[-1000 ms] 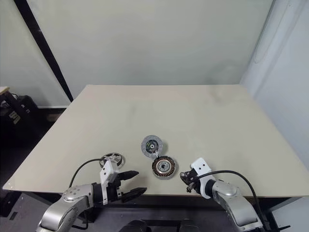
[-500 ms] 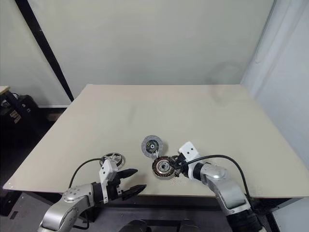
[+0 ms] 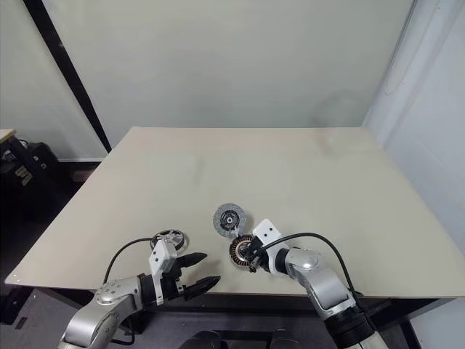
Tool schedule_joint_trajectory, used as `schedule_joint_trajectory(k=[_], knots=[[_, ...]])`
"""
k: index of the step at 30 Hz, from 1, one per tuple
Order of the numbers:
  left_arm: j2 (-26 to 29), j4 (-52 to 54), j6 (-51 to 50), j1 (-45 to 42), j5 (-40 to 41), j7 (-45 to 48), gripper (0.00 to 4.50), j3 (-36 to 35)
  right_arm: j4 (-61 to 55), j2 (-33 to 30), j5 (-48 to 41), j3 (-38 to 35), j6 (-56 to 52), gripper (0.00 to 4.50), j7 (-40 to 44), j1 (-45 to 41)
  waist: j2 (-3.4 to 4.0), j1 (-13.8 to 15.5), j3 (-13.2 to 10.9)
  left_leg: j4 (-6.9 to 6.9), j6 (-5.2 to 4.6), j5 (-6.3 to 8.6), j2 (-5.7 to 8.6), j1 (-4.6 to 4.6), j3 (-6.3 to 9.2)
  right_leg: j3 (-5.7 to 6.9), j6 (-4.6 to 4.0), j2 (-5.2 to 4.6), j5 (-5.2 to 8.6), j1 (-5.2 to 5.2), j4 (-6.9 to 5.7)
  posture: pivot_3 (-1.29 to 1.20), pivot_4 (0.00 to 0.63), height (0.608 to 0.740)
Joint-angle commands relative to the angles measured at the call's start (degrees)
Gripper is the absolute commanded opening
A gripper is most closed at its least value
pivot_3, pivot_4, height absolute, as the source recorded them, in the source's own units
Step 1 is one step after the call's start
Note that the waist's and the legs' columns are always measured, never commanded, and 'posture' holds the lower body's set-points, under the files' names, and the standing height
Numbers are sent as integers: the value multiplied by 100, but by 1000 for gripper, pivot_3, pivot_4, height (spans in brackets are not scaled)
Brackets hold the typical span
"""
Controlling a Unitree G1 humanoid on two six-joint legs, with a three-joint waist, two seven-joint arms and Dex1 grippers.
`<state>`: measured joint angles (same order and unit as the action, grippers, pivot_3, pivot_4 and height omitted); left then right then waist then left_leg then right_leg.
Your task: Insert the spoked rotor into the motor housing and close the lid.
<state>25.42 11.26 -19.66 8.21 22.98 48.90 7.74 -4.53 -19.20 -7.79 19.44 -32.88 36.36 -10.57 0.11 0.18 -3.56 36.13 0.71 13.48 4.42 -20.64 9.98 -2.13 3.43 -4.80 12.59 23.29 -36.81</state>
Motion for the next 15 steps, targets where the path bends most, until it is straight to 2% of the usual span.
schedule_joint_trajectory(k=[1, 15], knots=[[1, 46, 130, -52, -19, 14, 4500, -36, -28, 6, 43, -78, 134, 796, -23, -102, 0, 0, 0, 0, 0, 0, 0, 0, 0, 0, 0, 0, 0, 0, 0, 0, 0, 740], [-13, 11, 181, -67, -53, 27, 4500, -11, 215, -41, 217, -46, 239, 796, -20, -109, 0, -2, 0, 0, 0, 0, 2, 1, 0, 0, 1, 1, -1, 0, -1, 0, 0, 740]])
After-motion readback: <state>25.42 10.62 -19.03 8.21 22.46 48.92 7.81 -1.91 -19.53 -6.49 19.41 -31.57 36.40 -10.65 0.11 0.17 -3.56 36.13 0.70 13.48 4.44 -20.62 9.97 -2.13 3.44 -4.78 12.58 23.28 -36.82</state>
